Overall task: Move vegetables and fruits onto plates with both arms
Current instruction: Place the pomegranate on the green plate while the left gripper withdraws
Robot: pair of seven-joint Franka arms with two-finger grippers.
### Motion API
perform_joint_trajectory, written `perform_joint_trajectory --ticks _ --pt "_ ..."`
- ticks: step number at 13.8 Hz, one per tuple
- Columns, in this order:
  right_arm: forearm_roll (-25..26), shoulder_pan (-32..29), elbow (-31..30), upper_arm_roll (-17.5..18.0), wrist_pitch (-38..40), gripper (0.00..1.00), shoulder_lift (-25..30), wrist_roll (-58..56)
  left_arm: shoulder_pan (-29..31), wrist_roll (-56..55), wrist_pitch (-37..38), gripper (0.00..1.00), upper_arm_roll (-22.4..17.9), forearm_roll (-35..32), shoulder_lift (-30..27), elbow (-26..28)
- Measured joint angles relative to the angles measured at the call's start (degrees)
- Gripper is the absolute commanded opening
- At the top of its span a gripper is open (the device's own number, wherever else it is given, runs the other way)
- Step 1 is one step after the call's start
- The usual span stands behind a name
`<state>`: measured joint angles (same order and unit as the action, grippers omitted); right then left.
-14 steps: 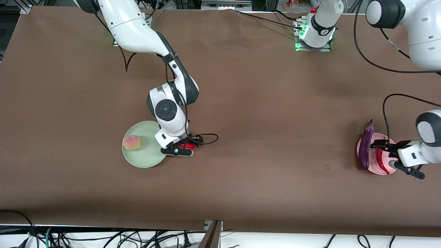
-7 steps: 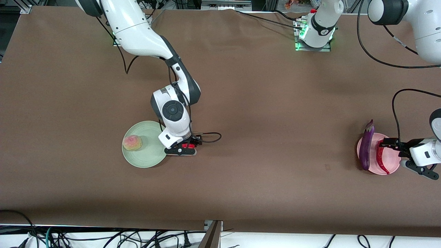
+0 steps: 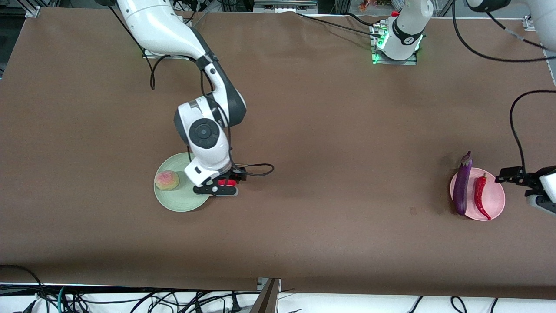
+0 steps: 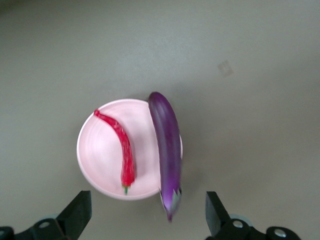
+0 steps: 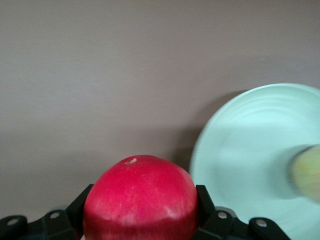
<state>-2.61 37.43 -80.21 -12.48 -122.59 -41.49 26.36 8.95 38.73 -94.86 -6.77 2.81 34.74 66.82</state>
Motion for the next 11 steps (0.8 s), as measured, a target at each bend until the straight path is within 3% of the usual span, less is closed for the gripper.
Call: perform_joint_trajectory --ticks 3,7,11 --pt "0.0 -0.9 -1.3 -3.6 4.5 0.32 -0.2 -3.7 -1.6 -3.6 8.9 1.00 0.2 -1.5 -7.1 -0.1" --pt "0.1 -2.2 -3.3 -5.3 5.0 0.32 -1.2 -4.4 -4.4 -15.3 21.3 1.00 0.4 -1.9 -17.1 0.5" --pt "0.2 -3.8 -5.2 -5.4 1.2 0.32 -2.9 -5.0 -8.4 -27.0 23.2 1.00 1.7 -2.4 -23.5 6.8"
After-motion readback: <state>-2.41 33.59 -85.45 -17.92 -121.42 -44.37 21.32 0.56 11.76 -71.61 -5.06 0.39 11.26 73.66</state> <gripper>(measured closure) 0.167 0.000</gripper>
